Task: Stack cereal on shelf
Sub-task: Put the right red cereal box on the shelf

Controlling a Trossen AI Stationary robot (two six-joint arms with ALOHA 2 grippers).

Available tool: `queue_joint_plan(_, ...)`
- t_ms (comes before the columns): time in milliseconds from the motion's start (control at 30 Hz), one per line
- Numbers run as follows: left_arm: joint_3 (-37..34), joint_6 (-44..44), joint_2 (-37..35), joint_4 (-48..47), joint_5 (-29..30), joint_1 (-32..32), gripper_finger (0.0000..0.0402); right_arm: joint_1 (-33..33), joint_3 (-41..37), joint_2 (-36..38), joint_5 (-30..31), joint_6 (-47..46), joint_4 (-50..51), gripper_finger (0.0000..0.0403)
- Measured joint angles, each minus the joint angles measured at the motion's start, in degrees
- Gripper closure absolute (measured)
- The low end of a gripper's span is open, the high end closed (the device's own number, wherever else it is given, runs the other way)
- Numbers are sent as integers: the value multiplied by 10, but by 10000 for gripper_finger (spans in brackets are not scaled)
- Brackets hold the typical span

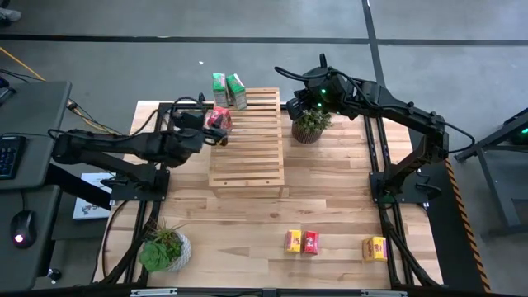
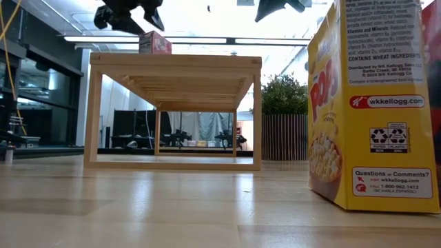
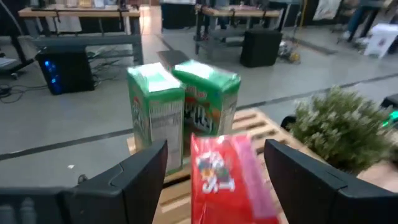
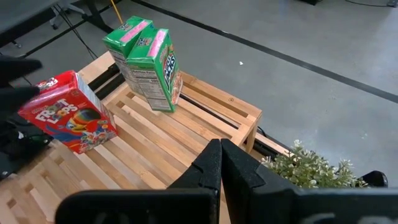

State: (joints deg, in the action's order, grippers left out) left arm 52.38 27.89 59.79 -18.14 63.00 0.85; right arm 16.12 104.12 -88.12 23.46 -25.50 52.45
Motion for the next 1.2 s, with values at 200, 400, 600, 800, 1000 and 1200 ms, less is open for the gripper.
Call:
queue_joint_plan(200,0,-75,-60,66,-22,13,142,0,0,0,0,0,0,403)
queue_joint_plan(400,27,-137,-128,76,-148,37,155,0,0,-6,-84,28,-23,403)
queue_joint_plan(600,48,-87,-183,-66,-160,58,273,-13,0,-59,-251,75,-76,403)
queue_joint_plan(800,1,64,-208,-208,-125,57,388,-41,0,-152,-312,84,-196,403)
queue_joint_plan(1000,-68,139,-207,-209,-149,5,400,-44,0,-227,-300,44,-281,403)
queue_joint_plan(1200,-79,63,-179,-140,-266,-100,401,-36,0,-259,-292,3,-331,403)
